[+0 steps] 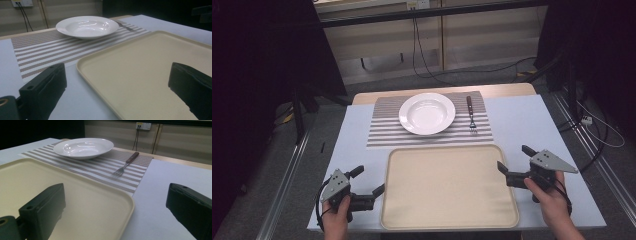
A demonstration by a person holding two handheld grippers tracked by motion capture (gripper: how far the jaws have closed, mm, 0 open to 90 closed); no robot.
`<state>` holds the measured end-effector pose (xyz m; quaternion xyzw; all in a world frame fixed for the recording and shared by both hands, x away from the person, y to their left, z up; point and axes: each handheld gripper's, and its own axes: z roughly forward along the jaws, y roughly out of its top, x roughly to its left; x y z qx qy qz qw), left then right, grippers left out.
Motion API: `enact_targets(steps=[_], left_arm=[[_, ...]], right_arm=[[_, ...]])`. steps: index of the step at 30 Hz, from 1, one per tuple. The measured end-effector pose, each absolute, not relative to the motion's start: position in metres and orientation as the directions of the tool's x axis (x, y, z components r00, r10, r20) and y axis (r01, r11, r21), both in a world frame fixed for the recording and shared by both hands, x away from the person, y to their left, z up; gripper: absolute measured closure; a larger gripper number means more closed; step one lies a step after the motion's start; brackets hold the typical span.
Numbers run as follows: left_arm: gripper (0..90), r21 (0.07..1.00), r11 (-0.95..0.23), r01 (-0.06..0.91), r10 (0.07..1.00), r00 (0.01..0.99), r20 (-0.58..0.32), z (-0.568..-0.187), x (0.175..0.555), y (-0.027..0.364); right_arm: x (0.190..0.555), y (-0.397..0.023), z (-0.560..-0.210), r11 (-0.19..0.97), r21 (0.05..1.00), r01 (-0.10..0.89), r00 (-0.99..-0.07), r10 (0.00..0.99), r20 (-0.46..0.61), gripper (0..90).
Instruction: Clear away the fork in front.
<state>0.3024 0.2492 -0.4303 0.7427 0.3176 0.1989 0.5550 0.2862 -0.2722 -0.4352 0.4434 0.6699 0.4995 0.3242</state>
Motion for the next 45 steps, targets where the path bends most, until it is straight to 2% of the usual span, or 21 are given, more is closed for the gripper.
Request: enact_targets(steps=[24,45], left_arm=[[2.1,0.951,-0.186,0.248,0.682,0.729,-0.056,-0.431,0.304,0.248],[2.0,0.951,-0.178,0.252,0.685,0.725,-0.065,-0.431,0.304,0.249]], right_arm=[[0.349,-0.259,-0.42,0.146,0.946,0.289,-0.378,0.925,-0.027,2.5],[0.399,-0.256,-0.419,0.131,0.934,0.331,-0.347,0.938,-0.009,3.3]])
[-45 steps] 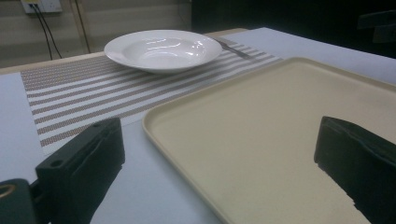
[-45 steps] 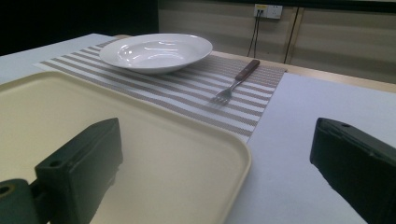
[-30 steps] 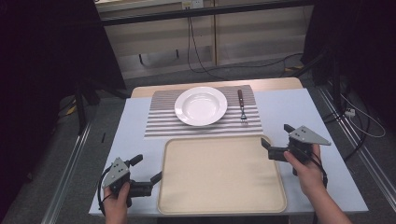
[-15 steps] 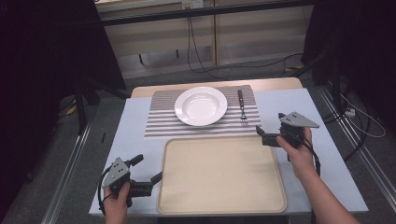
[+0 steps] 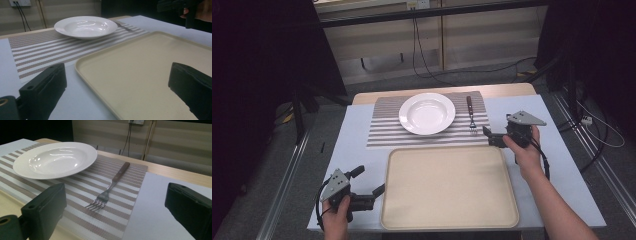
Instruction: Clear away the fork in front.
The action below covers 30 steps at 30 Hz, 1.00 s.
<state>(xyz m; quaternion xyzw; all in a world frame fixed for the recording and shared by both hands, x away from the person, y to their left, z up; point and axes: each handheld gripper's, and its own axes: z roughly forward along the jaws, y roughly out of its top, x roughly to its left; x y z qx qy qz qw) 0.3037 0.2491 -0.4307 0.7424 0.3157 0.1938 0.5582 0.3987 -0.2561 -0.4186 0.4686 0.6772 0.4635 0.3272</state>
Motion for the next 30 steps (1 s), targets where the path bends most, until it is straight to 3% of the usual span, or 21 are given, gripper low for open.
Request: enact_targets(steps=[30], left_arm=[[2.1,0.955,-0.164,0.248,0.677,0.732,-0.074,-0.431,0.307,0.247]], right_arm=[[0.447,-0.249,-0.425,0.139,0.907,0.398,-0.342,0.94,0.006,6.6]])
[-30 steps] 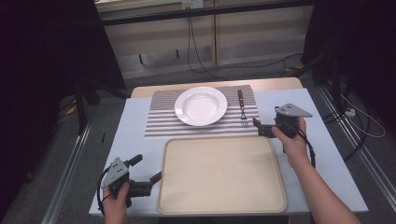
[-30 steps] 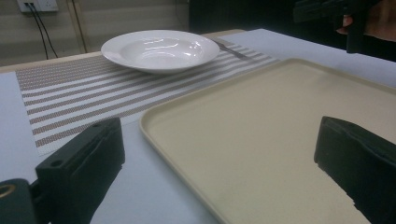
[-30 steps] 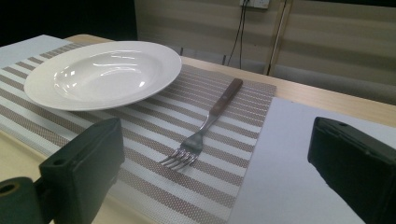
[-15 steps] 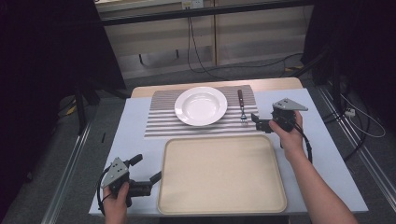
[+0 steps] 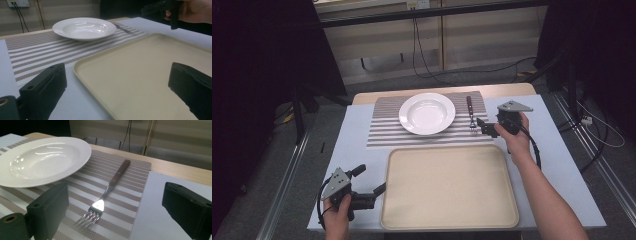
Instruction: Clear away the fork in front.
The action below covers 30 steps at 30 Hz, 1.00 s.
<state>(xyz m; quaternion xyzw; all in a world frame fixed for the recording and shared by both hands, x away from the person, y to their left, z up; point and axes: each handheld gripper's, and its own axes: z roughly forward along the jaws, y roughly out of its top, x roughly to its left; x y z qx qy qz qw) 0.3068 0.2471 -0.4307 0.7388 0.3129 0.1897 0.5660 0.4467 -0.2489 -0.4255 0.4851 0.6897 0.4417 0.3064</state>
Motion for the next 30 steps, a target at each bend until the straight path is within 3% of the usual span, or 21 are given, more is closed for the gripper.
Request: enact_targets(steps=[6,9,13,18,19,20,21,23,26,30], left_arm=[[2.1,0.955,-0.157,0.25,0.677,0.732,-0.08,-0.431,0.307,0.247],[2.3,0.953,-0.163,0.254,0.67,0.738,-0.082,-0.431,0.307,0.245],[2.2,0.954,-0.159,0.253,0.668,0.739,-0.085,-0.431,0.307,0.244],[2.2,0.954,-0.157,0.255,0.671,0.736,-0.086,-0.43,0.307,0.243],[2.2,0.954,-0.157,0.255,0.671,0.736,-0.086,-0.43,0.307,0.243],[2.2,0.954,-0.159,0.254,0.673,0.735,-0.084,-0.431,0.308,0.244],[2.2,0.954,-0.159,0.254,0.673,0.735,-0.084,-0.431,0.308,0.244],[2.2,0.955,-0.158,0.252,0.672,0.736,-0.083,-0.431,0.308,0.243],[2.2,0.953,-0.156,0.26,0.673,0.734,-0.09,-0.432,0.308,0.243],[2.2,0.952,-0.156,0.264,0.673,0.734,-0.093,-0.433,0.309,0.242]], right_arm=[[0.459,-0.244,-0.426,0.16,0.898,0.409,-0.358,0.934,-0.004,5.4],[0.466,-0.242,-0.425,0.156,0.893,0.423,-0.368,0.93,0.012,14.3],[0.475,-0.24,-0.427,0.16,0.878,0.452,-0.361,0.933,0.016,14.9],[0.487,-0.24,-0.431,0.167,0.852,0.496,-0.367,0.93,0.031,36.4],[0.487,-0.24,-0.431,0.167,0.852,0.496,-0.367,0.93,0.031,36.4],[0.494,-0.242,-0.432,0.159,0.846,0.508,-0.36,0.932,0.04,43.3],[0.494,-0.242,-0.432,0.159,0.846,0.508,-0.36,0.932,0.04,43.3],[0.503,-0.241,-0.435,0.162,0.831,0.531,-0.354,0.934,0.044,52.2],[0.51,-0.238,-0.439,0.184,0.817,0.546,-0.361,0.932,0.031,59.4],[0.522,-0.235,-0.445,0.207,0.801,0.562,-0.365,0.931,0.016,58.7]])
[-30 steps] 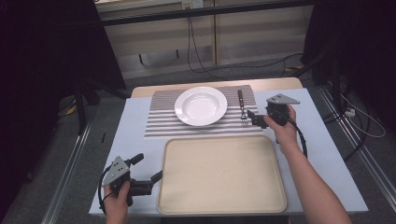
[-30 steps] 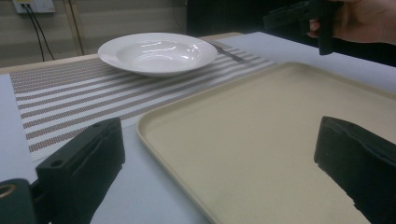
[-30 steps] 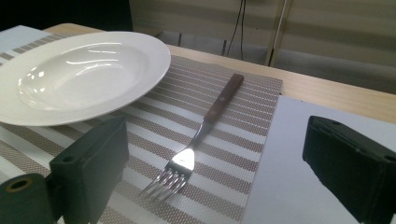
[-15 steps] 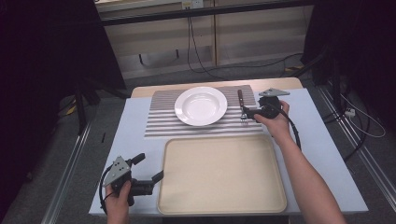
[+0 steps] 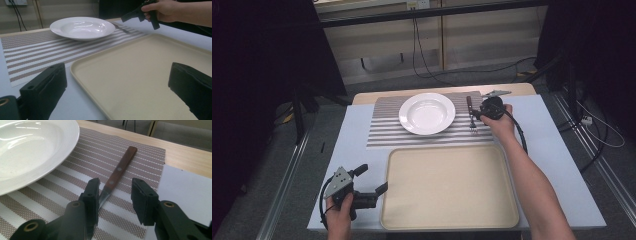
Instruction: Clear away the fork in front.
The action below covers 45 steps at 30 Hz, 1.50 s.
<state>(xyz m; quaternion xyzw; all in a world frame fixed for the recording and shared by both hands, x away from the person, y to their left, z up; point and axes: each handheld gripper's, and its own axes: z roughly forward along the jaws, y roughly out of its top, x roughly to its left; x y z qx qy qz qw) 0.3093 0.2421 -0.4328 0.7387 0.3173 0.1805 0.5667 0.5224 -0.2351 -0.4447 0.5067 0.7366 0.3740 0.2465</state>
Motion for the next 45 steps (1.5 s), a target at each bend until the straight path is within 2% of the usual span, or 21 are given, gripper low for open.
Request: enact_targets(steps=[7,11,15,16,17,19,21,27,32,39,45], left_arm=[[2.2,0.95,-0.168,0.264,0.668,0.739,-0.088,-0.433,0.311,0.241],[2.2,0.949,-0.157,0.273,0.673,0.733,-0.1,-0.435,0.312,0.241],[2.3,0.95,-0.155,0.272,0.677,0.73,-0.099,-0.435,0.311,0.242],[2.2,0.951,-0.148,0.27,0.68,0.726,-0.1,-0.434,0.311,0.243],[2.2,0.951,-0.148,0.27,0.68,0.726,-0.1,-0.434,0.311,0.243],[2.2,0.951,-0.146,0.271,0.687,0.72,-0.1,-0.433,0.31,0.245],[2.2,0.952,-0.143,0.27,0.687,0.72,-0.101,-0.433,0.31,0.245],[2.3,0.949,-0.146,0.278,0.664,0.739,-0.114,-0.435,0.31,0.244],[2.4,0.955,-0.127,0.268,0.672,0.732,-0.116,-0.433,0.304,0.247],[2.4,0.959,-0.113,0.258,0.674,0.729,-0.117,-0.429,0.301,0.248],[2.4,0.961,-0.124,0.249,0.666,0.738,-0.105,-0.428,0.301,0.245]], right_arm=[[0.54,-0.228,-0.454,0.226,0.773,0.593,-0.37,0.929,0.012,59.9],[0.55,-0.221,-0.462,0.244,0.75,0.615,-0.355,0.935,-0.013,56.6],[0.556,-0.221,-0.469,0.194,0.756,0.625,-0.332,0.943,0.033,60.5],[0.56,-0.221,-0.469,0.185,0.751,0.635,-0.323,0.945,0.041,67.2],[0.56,-0.221,-0.469,0.185,0.751,0.635,-0.323,0.945,0.041,67.2],[0.563,-0.221,-0.466,0.183,0.731,0.657,-0.314,0.948,0.044,76.6],[0.563,-0.221,-0.465,0.178,0.726,0.664,-0.309,0.95,0.05,77.7],[0.55,-0.226,-0.46,0.26,0.694,0.672,-0.38,0.925,0.022,78.3],[0.522,-0.237,-0.459,0.292,0.691,0.662,-0.43,0.902,0.031,78.3],[0.491,-0.243,-0.454,0.357,0.657,0.664,-0.479,0.878,0.007,78.2],[0.478,-0.243,-0.451,0.382,0.633,0.673,-0.491,0.871,-0.004,78.0]])
